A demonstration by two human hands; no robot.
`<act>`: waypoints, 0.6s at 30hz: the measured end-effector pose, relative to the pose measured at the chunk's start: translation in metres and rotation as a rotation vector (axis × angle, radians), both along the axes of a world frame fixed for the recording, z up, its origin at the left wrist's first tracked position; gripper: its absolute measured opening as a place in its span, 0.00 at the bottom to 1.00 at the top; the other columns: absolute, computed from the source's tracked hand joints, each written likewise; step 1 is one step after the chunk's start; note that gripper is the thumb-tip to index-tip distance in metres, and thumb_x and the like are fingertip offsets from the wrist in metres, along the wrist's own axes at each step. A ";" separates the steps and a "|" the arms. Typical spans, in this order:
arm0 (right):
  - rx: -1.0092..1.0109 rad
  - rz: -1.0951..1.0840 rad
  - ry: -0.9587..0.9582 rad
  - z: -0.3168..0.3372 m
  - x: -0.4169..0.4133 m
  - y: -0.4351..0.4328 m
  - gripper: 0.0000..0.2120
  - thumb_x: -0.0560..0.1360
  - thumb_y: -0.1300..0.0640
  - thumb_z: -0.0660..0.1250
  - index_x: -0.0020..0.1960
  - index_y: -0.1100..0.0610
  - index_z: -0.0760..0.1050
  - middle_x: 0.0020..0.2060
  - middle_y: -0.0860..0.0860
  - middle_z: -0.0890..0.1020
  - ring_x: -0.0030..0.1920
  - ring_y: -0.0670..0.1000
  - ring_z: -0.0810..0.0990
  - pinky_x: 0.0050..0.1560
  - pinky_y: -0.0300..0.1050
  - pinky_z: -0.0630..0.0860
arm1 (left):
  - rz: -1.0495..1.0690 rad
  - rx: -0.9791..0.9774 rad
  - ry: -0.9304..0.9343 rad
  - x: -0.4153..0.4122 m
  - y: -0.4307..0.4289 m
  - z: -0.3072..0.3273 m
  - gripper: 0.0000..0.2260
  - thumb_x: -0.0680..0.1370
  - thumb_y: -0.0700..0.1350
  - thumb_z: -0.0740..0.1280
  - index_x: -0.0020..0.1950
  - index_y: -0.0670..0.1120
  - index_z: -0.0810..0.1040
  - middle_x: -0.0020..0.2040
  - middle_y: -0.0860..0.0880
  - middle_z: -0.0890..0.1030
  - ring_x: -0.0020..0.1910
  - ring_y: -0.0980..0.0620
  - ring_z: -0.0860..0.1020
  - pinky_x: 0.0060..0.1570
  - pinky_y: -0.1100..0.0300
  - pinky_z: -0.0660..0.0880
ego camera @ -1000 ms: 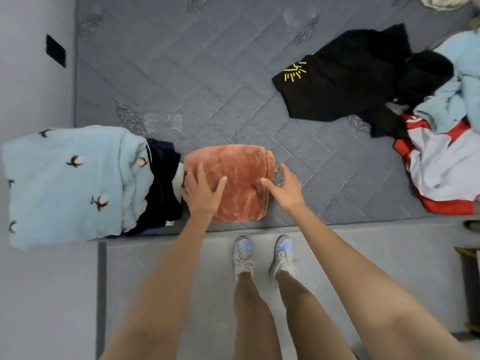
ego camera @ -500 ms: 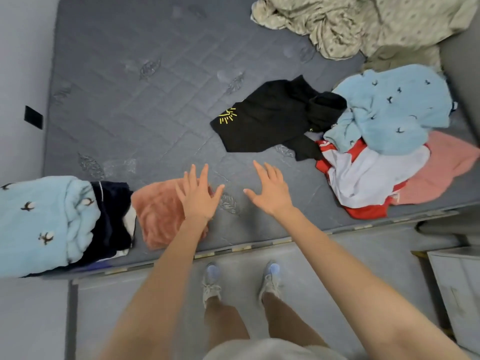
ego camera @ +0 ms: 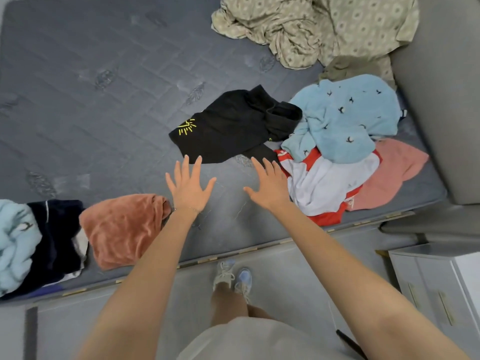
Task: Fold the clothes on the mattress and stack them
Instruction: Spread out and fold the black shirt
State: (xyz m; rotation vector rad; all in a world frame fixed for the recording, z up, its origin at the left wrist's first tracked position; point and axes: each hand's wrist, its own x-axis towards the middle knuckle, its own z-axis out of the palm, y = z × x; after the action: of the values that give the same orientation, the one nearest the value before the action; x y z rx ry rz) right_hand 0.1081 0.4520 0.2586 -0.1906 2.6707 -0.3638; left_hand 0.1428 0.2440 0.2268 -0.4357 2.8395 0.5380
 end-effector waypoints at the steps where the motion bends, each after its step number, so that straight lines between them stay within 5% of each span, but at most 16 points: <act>1: 0.005 -0.008 0.003 -0.001 -0.008 0.004 0.39 0.78 0.42 0.64 0.80 0.47 0.45 0.80 0.55 0.51 0.79 0.59 0.46 0.77 0.56 0.49 | -0.015 0.000 -0.004 -0.010 0.004 0.000 0.30 0.80 0.62 0.55 0.79 0.55 0.51 0.80 0.47 0.48 0.79 0.44 0.44 0.73 0.40 0.39; 18: 0.095 -0.056 0.022 -0.043 -0.170 0.102 0.37 0.78 0.39 0.62 0.80 0.46 0.48 0.79 0.55 0.53 0.79 0.60 0.50 0.77 0.58 0.53 | -0.135 -0.042 -0.014 -0.175 0.089 -0.030 0.31 0.80 0.62 0.56 0.79 0.54 0.52 0.80 0.47 0.50 0.79 0.44 0.45 0.74 0.39 0.41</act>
State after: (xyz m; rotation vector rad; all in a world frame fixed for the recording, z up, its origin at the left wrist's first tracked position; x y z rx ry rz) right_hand -0.0623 0.5541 0.2159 -0.0913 2.7119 -0.2523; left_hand -0.0320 0.3332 0.1965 -0.2518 2.8450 0.4480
